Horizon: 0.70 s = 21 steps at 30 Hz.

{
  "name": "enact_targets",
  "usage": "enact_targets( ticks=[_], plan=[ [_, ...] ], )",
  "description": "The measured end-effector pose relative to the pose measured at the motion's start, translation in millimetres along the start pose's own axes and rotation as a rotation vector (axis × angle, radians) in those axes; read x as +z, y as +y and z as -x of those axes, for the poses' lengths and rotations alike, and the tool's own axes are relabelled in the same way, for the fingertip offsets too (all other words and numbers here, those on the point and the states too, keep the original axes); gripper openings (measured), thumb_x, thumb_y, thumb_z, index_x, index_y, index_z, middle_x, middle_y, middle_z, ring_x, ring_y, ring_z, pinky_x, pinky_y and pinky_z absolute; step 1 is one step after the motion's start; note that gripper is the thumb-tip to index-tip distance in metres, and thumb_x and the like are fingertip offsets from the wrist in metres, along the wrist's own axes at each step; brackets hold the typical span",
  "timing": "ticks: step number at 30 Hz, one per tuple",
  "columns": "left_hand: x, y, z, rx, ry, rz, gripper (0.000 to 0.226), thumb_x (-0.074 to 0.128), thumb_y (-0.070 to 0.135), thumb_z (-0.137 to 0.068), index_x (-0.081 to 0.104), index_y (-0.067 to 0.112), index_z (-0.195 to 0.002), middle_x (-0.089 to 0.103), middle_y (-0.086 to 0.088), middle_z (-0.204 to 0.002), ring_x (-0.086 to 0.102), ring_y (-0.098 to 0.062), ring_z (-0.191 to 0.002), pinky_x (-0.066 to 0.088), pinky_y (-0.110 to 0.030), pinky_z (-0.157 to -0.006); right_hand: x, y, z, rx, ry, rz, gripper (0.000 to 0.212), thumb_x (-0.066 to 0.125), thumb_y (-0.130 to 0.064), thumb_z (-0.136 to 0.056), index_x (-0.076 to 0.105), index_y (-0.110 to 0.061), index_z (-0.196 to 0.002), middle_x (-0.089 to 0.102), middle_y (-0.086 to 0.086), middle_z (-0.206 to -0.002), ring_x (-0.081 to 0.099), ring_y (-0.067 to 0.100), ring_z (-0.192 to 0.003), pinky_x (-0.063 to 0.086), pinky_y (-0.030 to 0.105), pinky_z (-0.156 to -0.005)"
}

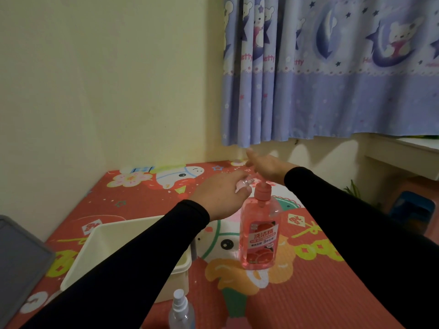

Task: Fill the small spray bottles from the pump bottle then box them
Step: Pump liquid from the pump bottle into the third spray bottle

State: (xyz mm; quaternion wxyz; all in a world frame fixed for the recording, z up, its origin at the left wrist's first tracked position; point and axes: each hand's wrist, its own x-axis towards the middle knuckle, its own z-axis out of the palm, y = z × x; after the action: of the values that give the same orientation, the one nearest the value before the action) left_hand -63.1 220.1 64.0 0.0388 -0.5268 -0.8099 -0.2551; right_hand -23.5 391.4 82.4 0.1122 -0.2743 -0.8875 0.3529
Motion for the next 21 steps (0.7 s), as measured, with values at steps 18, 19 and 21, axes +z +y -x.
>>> enact_targets(
  ticks=[18,19,21],
  plan=[
    [13.1,-6.0,0.1,-0.01,-0.008,0.007,0.039,0.042,0.037,-0.099,0.046,0.024,-0.136,0.058,-0.005,-0.128,0.053,-0.023,-0.111,0.04,-0.031,-0.083,9.6,5.1,-0.6,-0.032,-0.015,-0.016,0.071,0.016,-0.06,-0.097,0.057,-0.011,-0.129,0.054,0.011,-0.139,0.051,0.026,-0.125,0.033,0.045,-0.112],
    [15.2,-7.1,0.4,-0.018,-0.014,0.006,0.037,0.042,0.037,-0.099,0.048,0.023,-0.133,0.058,-0.006,-0.124,0.053,-0.023,-0.109,0.041,-0.033,-0.083,11.5,5.7,-0.3,-0.036,-0.025,0.0,0.068,0.017,-0.056,-0.099,0.053,-0.01,-0.133,0.052,0.011,-0.141,0.049,0.026,-0.128,0.031,0.044,-0.113],
    [15.9,-8.5,-0.3,-0.026,-0.027,0.002,0.036,0.042,0.038,-0.099,0.048,0.023,-0.132,0.058,-0.005,-0.122,0.053,-0.024,-0.109,0.041,-0.034,-0.082,12.7,6.6,-2.8,-0.035,-0.03,0.023,0.068,0.016,-0.054,-0.1,0.045,-0.008,-0.14,0.046,0.012,-0.147,0.043,0.027,-0.134,0.027,0.044,-0.116]
  ],
)
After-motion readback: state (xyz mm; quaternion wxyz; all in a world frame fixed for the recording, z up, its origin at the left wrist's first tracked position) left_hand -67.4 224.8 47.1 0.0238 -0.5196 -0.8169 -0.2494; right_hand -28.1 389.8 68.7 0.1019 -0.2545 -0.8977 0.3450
